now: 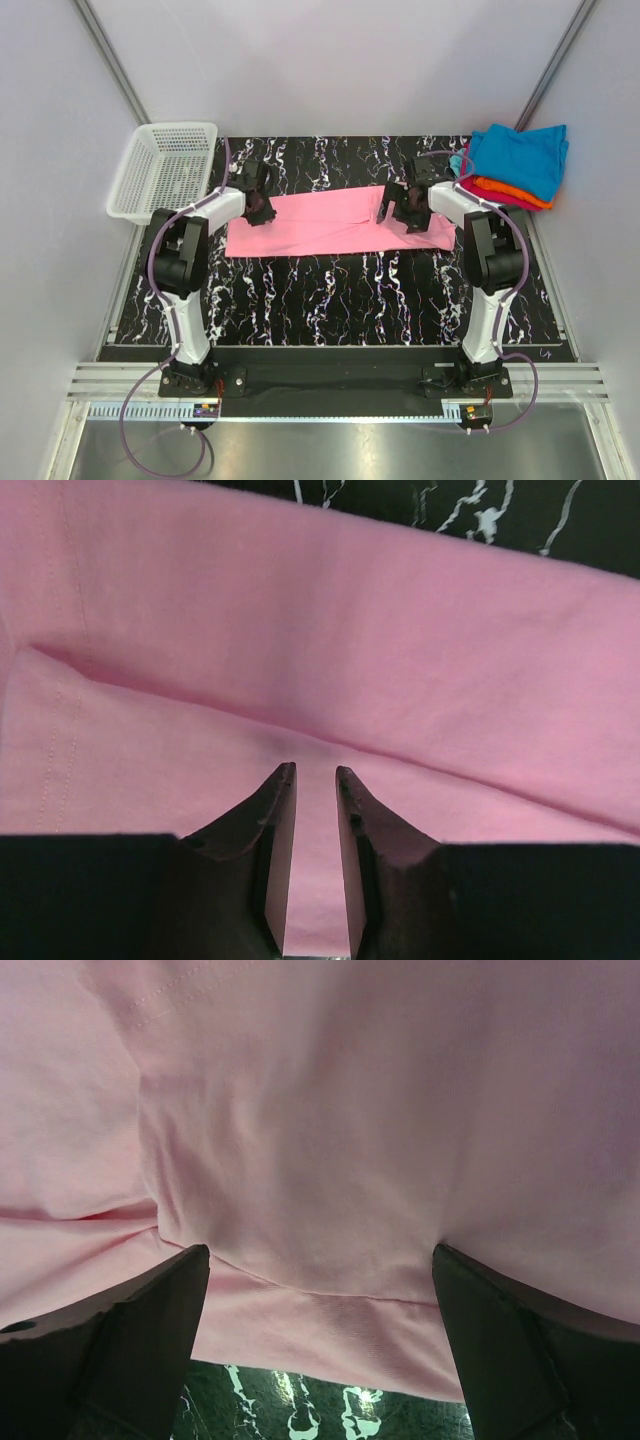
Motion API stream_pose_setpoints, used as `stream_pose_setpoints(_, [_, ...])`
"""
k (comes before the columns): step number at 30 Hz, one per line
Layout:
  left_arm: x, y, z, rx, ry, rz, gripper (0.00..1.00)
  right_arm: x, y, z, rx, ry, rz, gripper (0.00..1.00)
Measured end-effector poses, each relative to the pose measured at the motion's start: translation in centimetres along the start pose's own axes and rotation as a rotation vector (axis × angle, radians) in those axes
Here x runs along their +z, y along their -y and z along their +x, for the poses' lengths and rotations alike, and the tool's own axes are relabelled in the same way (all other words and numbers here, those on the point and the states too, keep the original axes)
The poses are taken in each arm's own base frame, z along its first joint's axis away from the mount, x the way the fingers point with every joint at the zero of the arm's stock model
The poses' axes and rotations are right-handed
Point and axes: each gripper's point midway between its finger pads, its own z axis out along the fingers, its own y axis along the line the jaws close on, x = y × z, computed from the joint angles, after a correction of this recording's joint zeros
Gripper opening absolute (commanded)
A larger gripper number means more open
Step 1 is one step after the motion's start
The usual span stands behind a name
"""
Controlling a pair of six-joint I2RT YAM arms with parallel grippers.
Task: Fold and stack the t-shirts
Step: Fold the tshirt
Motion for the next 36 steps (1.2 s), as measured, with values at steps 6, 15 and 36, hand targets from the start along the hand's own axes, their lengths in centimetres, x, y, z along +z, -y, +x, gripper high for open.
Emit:
stream_pose_setpoints(6, [1.4,-1.0,0.5,-0.011,-0.07,-0.071,0.26,0.1,0.8,0.0,0.01,-0.022,0.071,1.0])
stream_pose_setpoints(15, [0.2,-2.8,2.2,-0.043,-0.097,-0.116,0.26,1.9,1.4,-3.2,-0.024,-0.045,0.196,1.0])
stream_pose_setpoints(36, [-6.5,-0.7,16.9,0.261,-0.162,-0.052,0.25,5.8,-1.8,-9.5,-0.203,-0.064,0.149,1.0])
